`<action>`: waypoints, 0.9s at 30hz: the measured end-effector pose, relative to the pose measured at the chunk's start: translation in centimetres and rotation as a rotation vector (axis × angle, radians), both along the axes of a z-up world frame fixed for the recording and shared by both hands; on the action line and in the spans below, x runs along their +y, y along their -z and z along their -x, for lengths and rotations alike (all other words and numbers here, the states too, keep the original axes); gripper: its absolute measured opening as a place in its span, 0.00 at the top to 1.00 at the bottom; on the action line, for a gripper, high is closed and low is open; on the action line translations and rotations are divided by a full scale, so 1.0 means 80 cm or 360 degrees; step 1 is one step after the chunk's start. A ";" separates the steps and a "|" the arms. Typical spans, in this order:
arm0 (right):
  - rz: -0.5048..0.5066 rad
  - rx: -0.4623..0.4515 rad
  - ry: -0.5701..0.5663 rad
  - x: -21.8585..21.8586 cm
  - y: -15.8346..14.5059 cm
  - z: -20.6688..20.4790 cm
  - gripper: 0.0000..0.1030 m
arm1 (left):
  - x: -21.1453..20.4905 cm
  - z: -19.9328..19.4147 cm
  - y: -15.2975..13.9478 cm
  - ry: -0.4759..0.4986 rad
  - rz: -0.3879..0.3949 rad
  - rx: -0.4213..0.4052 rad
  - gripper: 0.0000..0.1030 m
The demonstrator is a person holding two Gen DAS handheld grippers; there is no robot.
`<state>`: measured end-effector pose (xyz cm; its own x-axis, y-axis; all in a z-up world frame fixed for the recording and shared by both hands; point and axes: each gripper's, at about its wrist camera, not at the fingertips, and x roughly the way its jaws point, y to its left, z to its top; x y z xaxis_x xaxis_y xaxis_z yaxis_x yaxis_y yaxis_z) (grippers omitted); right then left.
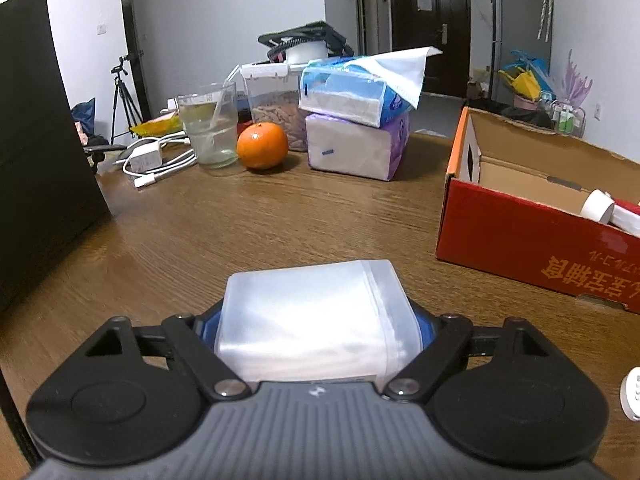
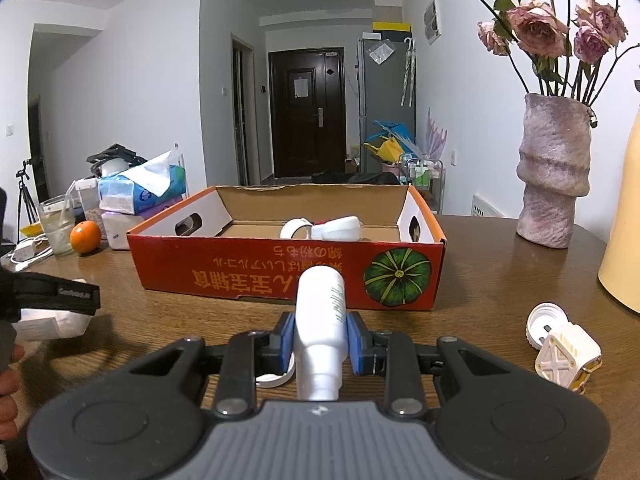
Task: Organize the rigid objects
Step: 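Carry the plastic box with the left tool while the right tool carries the spray bottle to the box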
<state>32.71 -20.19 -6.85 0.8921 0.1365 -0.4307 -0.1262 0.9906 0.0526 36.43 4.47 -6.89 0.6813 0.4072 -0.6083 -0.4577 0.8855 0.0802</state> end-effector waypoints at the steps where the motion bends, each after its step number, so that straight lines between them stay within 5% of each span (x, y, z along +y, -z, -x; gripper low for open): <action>1: -0.0002 -0.0003 0.0000 -0.001 -0.001 0.002 0.74 | 0.000 0.004 -0.002 0.0008 -0.0002 -0.0012 0.17; 27: -0.0065 -0.0128 0.0007 -0.005 -0.033 0.043 0.74 | -0.049 0.077 -0.067 0.0363 -0.0029 -0.0312 0.17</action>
<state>29.24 -20.62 -4.17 0.9243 0.1485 -0.3515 -0.1273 0.9884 0.0830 30.28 0.54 -1.56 0.8601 0.2399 -0.4502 -0.2557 0.9664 0.0264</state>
